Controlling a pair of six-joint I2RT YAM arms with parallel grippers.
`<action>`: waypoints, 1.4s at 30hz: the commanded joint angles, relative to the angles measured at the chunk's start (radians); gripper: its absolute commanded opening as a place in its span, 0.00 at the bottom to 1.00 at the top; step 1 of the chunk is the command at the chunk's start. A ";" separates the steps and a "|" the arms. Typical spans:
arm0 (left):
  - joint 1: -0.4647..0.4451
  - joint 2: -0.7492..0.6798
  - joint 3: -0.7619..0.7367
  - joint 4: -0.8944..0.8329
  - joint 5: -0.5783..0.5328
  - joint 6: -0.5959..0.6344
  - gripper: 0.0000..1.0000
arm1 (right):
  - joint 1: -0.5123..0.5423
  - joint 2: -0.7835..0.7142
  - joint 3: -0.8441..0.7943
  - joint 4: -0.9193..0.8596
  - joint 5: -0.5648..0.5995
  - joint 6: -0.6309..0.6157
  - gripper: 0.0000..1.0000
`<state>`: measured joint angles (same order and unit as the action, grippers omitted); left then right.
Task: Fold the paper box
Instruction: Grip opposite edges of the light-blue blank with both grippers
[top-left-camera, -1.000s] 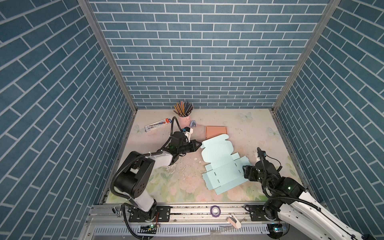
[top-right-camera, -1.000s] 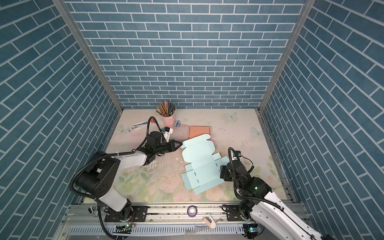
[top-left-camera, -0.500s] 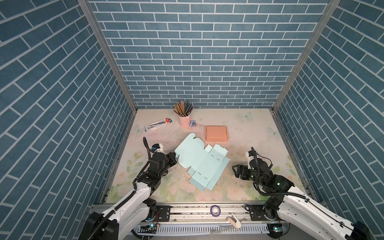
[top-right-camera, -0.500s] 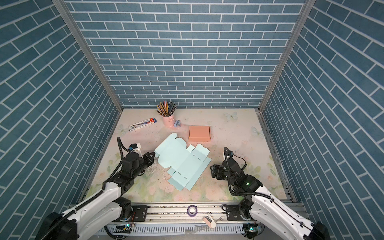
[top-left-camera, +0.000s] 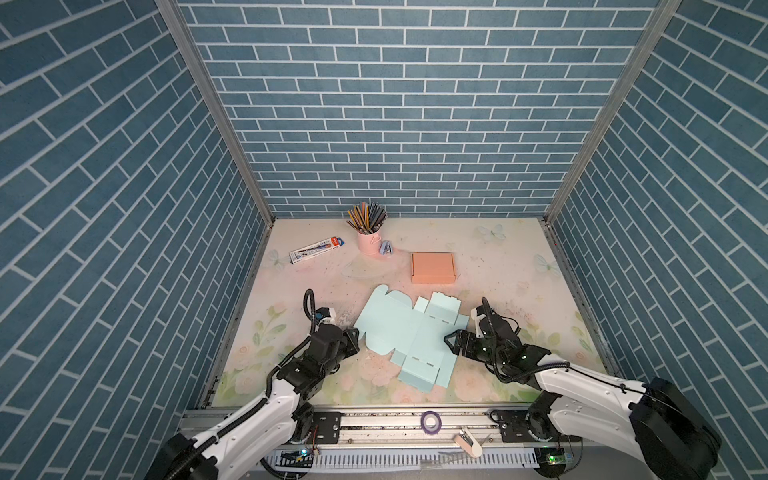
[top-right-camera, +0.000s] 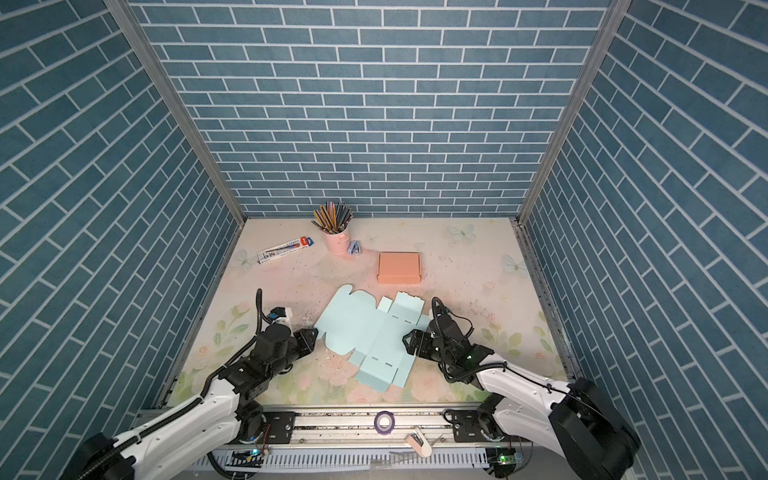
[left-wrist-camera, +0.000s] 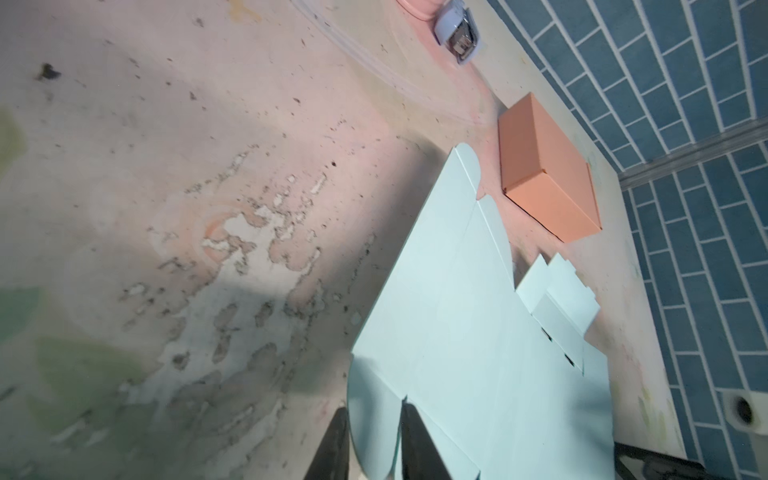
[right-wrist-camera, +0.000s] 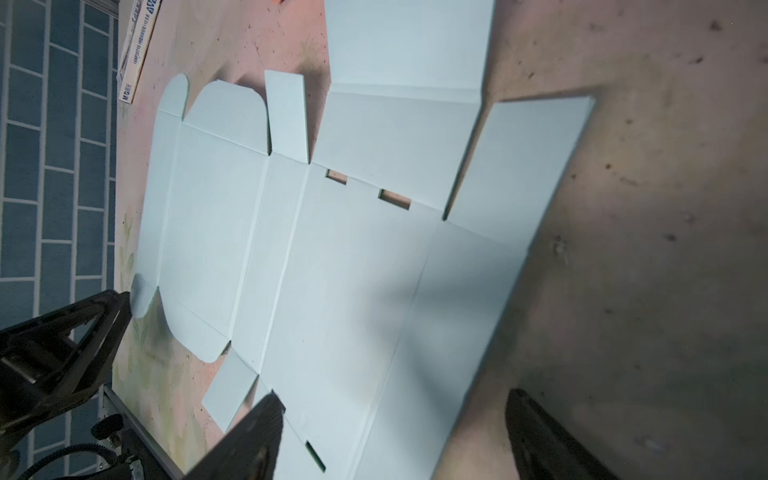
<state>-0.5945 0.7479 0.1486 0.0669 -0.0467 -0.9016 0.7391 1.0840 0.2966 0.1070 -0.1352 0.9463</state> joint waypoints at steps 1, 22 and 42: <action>-0.065 -0.051 -0.016 -0.072 -0.056 -0.017 0.26 | -0.003 0.039 0.024 0.061 0.010 0.040 0.84; -0.134 -0.116 0.149 -0.296 0.078 0.251 0.61 | -0.027 0.088 0.037 0.042 0.089 0.002 0.33; -0.133 0.126 0.216 -0.098 0.110 0.362 0.65 | -0.049 0.182 0.383 -0.515 0.267 -0.436 0.09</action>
<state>-0.7250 0.8211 0.3328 -0.1177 0.0418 -0.5667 0.6952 1.2125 0.6350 -0.2684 0.0597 0.6422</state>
